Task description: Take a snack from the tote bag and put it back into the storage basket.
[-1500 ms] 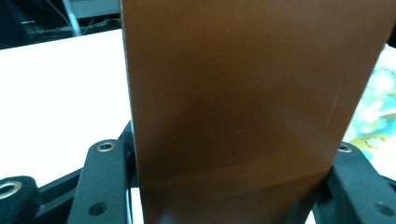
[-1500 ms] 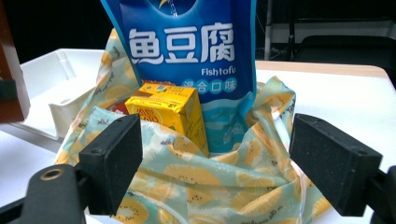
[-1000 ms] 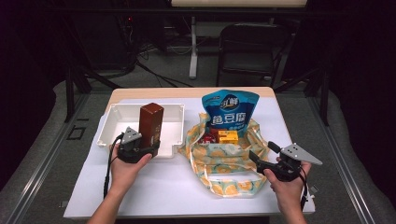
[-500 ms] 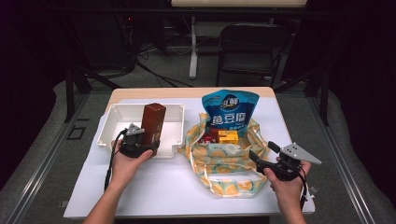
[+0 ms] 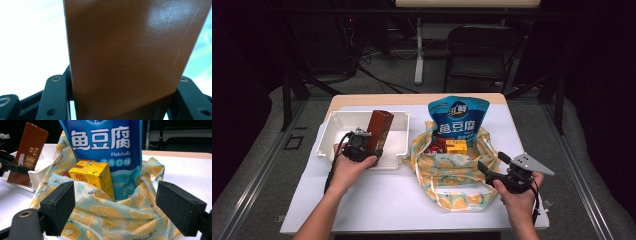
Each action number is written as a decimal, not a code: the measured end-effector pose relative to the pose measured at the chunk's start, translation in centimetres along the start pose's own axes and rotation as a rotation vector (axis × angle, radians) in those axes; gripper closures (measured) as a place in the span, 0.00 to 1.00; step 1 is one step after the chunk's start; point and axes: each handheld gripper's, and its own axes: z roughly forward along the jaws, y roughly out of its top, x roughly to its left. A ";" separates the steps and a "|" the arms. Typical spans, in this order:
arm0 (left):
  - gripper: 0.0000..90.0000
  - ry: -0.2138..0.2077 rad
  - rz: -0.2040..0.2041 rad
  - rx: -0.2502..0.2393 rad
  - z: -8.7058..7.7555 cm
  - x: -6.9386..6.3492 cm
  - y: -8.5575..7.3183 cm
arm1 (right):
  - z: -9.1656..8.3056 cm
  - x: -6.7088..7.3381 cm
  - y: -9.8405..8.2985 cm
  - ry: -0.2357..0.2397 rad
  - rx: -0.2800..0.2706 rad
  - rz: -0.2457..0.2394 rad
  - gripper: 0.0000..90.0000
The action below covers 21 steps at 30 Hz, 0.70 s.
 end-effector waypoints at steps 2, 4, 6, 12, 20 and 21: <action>0.49 0.000 -0.003 0.024 0.3 0.1 0.2 | 0.0 0.0 0.0 0.004 0.000 0.002 0.17; 0.48 0.012 0.004 0.045 0.5 0.0 0.4 | 0.0 -0.1 0.0 0.003 -0.002 0.005 0.17; 0.48 0.013 0.003 0.062 0.7 0.0 0.5 | 0.0 -0.1 -0.1 -0.001 0.000 0.007 0.17; 0.48 0.018 0.017 0.111 1.3 0.0 1.1 | -0.1 -0.3 -0.1 -0.003 0.000 0.010 0.18; 0.29 0.020 -0.025 0.005 0.4 0.2 1.2 | -0.1 -0.4 -0.1 -0.005 -0.004 0.011 0.17; 0.29 0.021 -0.035 -0.041 -0.3 0.3 1.2 | -0.1 -0.4 -0.1 -0.007 -0.003 0.010 0.17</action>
